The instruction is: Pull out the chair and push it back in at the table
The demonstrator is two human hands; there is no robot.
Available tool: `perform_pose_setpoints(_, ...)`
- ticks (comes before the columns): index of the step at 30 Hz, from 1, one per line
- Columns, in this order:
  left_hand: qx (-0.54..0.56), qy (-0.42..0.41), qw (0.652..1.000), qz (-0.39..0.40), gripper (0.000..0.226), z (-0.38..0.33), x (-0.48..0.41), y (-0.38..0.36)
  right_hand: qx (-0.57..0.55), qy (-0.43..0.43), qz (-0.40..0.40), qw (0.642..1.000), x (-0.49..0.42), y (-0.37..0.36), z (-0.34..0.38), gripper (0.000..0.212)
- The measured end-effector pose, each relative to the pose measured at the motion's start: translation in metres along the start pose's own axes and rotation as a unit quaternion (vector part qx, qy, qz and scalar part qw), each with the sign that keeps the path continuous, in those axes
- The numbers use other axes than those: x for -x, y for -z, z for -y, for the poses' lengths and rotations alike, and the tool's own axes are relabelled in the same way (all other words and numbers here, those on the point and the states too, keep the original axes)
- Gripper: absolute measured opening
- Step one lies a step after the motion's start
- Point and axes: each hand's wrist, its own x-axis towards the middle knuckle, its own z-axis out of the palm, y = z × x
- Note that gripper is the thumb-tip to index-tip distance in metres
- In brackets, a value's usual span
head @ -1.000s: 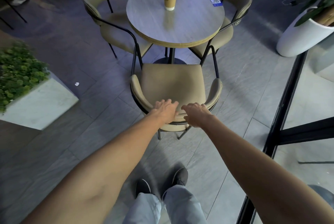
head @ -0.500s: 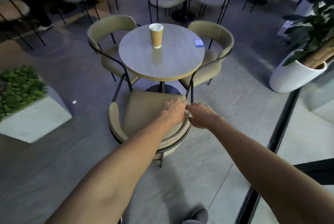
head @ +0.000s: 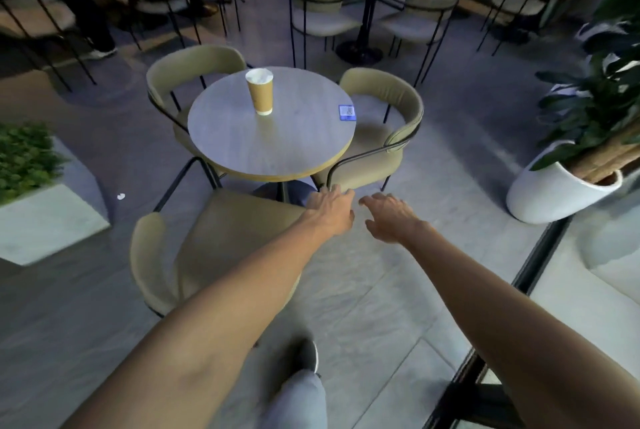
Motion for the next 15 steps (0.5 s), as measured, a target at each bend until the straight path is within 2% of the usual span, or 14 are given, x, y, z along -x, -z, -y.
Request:
perform_pose_setpoints(6,0.000,-0.008,1.000,-0.011,0.037,-0.045,-0.111,0.009,0.005,0.008,-0.002,1.000,-0.066,0.019,-0.087,0.052)
perform_pose_setpoints(15,0.060,0.014,0.998,-0.010,0.042,-0.114,-0.323,0.053,0.037,0.013,0.001,0.999,-0.189,0.096,-0.241,0.049)
